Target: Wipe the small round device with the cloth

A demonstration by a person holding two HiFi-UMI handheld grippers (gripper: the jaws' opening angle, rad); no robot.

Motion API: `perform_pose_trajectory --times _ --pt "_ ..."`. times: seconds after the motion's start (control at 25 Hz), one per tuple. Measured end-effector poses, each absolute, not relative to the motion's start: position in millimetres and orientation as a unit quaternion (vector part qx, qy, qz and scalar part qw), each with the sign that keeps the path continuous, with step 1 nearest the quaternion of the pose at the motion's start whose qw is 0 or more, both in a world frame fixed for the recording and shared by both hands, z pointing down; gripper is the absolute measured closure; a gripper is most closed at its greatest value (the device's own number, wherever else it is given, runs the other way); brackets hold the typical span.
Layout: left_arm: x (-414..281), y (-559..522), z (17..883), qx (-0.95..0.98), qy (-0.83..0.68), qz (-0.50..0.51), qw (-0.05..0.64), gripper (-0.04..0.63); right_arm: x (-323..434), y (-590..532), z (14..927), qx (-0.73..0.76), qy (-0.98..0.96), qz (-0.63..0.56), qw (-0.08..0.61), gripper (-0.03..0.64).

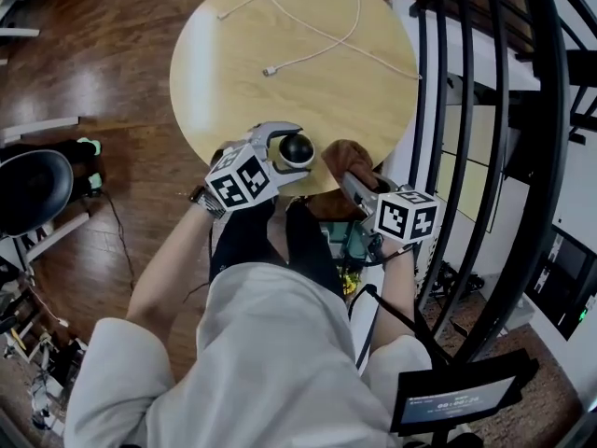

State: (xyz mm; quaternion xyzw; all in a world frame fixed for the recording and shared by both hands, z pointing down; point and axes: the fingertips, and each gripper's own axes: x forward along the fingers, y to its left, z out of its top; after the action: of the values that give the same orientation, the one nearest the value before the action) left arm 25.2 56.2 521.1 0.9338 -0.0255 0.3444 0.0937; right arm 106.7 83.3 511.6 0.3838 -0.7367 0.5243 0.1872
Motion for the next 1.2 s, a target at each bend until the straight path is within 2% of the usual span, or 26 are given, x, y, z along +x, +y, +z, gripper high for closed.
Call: perform_pose_trajectory --times 0.24,0.44,0.56,0.84,1.2 --pt "33 79 531 0.934 0.044 0.35 0.059 0.249 110 85 503 0.392 -0.741 0.516 0.177 0.528" --pt "36 77 532 0.933 0.048 0.35 0.07 0.247 100 81 489 0.361 -0.755 0.53 0.135 0.528" --pt "37 79 533 0.933 0.046 0.351 0.072 0.247 88 81 488 0.341 -0.765 0.528 0.138 0.528" --pt "38 78 532 0.931 0.047 0.354 0.072 0.245 61 84 512 0.319 -0.771 0.494 0.245 0.529" --pt "37 82 532 0.929 0.05 0.361 0.072 0.244 59 68 530 0.316 -0.783 0.304 0.442 0.528"
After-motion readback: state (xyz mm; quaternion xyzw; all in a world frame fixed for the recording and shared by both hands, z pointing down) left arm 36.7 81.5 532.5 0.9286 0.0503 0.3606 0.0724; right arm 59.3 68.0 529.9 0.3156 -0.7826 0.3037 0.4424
